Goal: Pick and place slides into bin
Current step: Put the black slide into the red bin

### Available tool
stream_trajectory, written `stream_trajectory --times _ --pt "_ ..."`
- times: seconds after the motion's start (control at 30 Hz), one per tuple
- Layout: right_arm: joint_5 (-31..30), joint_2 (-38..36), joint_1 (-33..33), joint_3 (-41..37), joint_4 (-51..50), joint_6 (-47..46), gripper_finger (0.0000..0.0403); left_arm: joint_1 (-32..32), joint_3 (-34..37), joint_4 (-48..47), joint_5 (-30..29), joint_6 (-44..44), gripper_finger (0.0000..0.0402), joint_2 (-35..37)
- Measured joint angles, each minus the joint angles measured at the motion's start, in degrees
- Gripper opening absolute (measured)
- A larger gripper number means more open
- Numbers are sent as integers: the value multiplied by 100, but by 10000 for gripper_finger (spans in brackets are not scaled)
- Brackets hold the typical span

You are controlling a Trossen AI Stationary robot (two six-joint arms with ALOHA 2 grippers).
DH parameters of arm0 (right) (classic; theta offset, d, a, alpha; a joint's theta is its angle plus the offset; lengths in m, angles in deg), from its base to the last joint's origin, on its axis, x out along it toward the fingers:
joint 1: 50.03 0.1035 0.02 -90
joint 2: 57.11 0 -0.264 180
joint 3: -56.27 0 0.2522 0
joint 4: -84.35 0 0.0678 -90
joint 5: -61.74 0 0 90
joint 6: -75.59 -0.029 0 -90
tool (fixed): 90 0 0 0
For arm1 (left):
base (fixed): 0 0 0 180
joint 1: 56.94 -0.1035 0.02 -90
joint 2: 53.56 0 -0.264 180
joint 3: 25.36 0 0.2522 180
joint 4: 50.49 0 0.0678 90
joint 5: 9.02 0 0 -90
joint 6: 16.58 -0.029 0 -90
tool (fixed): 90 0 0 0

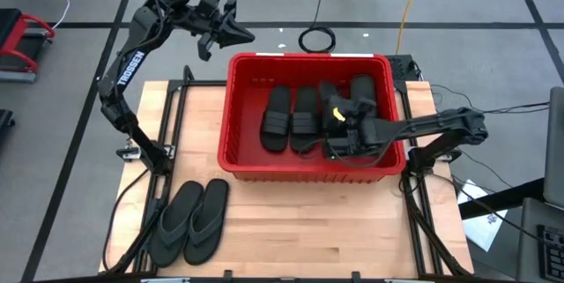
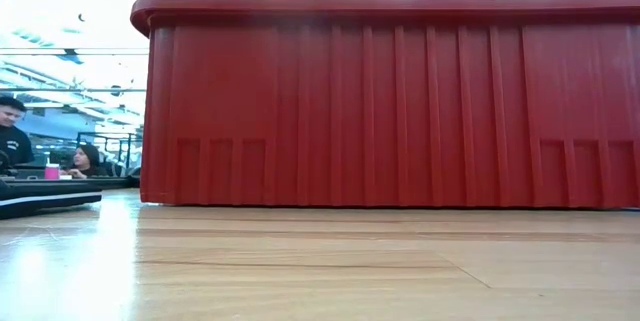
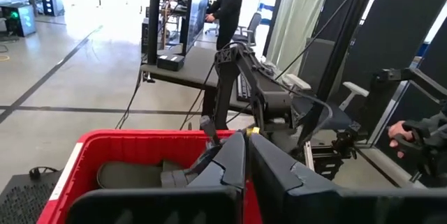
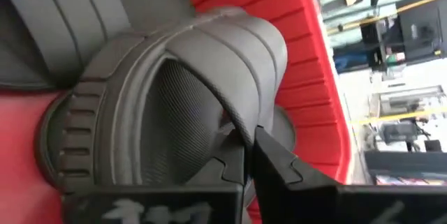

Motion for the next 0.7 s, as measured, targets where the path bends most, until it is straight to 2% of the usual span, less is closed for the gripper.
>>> stream_trajectory --times 0.23,0.37,0.7 --pt "405 622 -25 -2 -162 -310 0 -12 1 -6 -19 -14 1 0" --pt "588 890 -78 2 -134 -401 0 -76 1 -36 -7 6 12 0" --pt "1579 1077 -307 13 67 -692 0 -249 1 -95 3 -64 32 0"
